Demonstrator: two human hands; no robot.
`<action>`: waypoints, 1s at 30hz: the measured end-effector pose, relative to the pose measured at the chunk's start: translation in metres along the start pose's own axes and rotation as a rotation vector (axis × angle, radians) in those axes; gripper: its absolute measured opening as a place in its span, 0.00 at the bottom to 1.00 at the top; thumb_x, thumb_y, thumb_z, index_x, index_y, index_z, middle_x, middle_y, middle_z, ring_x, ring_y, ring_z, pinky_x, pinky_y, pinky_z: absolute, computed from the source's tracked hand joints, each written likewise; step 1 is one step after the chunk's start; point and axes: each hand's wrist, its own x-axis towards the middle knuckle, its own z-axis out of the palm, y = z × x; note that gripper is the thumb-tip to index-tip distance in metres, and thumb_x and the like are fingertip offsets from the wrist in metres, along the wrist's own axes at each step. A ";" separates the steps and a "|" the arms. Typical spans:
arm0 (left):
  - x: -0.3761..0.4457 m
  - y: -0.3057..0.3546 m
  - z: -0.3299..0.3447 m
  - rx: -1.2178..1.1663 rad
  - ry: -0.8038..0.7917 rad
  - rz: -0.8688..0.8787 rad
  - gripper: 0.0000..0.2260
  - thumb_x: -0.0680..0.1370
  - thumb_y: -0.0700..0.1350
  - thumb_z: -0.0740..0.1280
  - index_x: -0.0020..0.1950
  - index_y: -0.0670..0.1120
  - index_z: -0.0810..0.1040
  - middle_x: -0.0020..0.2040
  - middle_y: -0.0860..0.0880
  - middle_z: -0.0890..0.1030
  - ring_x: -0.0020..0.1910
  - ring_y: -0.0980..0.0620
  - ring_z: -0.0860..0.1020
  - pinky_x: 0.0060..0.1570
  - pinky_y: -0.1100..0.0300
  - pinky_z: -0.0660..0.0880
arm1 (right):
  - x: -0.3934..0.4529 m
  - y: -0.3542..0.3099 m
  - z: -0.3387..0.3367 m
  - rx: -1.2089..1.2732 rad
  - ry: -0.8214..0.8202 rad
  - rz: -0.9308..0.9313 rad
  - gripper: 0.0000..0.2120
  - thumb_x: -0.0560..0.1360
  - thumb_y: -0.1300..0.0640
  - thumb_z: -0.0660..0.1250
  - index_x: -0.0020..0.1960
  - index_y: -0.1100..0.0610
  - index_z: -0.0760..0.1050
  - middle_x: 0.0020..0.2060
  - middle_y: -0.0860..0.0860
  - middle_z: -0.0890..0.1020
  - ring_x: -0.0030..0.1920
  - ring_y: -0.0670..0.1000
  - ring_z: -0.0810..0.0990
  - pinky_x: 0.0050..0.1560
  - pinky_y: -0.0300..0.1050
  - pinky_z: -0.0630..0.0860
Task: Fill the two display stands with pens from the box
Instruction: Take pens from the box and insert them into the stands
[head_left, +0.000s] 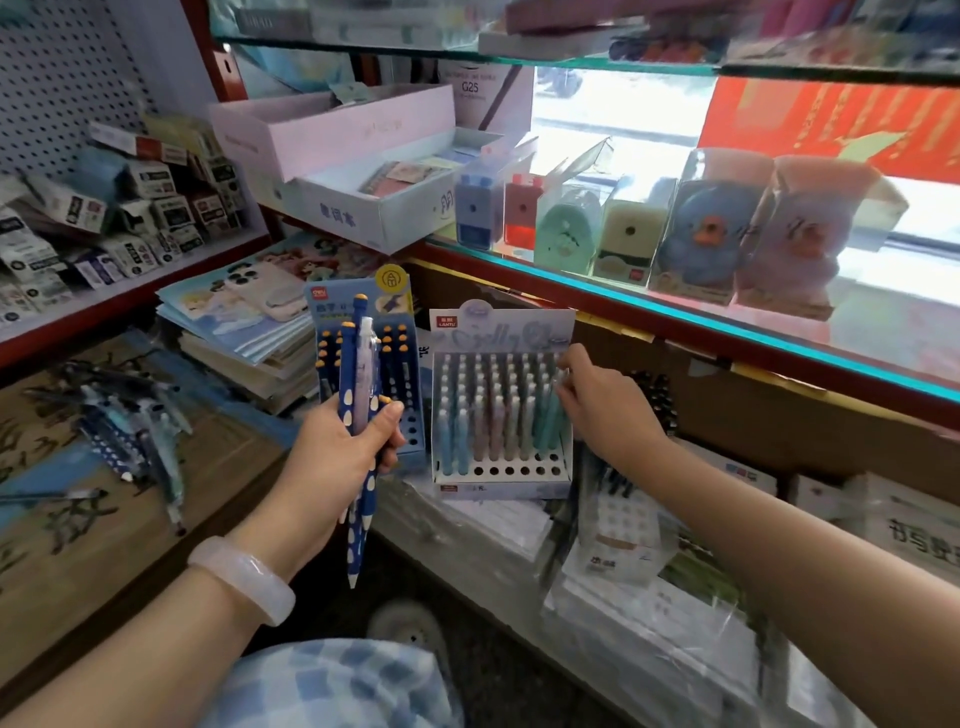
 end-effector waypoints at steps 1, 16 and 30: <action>0.000 -0.001 0.000 -0.008 0.003 0.000 0.08 0.78 0.41 0.64 0.39 0.42 0.74 0.26 0.52 0.77 0.25 0.57 0.74 0.29 0.63 0.72 | -0.001 0.001 0.001 0.000 -0.014 -0.009 0.09 0.81 0.54 0.56 0.60 0.55 0.63 0.41 0.48 0.76 0.37 0.48 0.76 0.38 0.42 0.75; -0.008 0.005 -0.004 -0.070 -0.052 -0.055 0.09 0.77 0.42 0.64 0.38 0.42 0.77 0.29 0.49 0.80 0.28 0.55 0.77 0.34 0.59 0.75 | 0.000 -0.017 -0.004 -0.033 0.047 -0.049 0.09 0.80 0.53 0.58 0.57 0.54 0.74 0.46 0.50 0.81 0.44 0.51 0.80 0.46 0.48 0.78; -0.006 0.003 -0.032 -0.245 0.160 -0.098 0.12 0.78 0.45 0.63 0.47 0.36 0.78 0.36 0.47 0.84 0.37 0.51 0.83 0.32 0.62 0.78 | -0.019 -0.139 0.013 0.890 -0.609 -0.058 0.12 0.78 0.57 0.64 0.57 0.64 0.77 0.43 0.53 0.82 0.40 0.44 0.80 0.40 0.31 0.77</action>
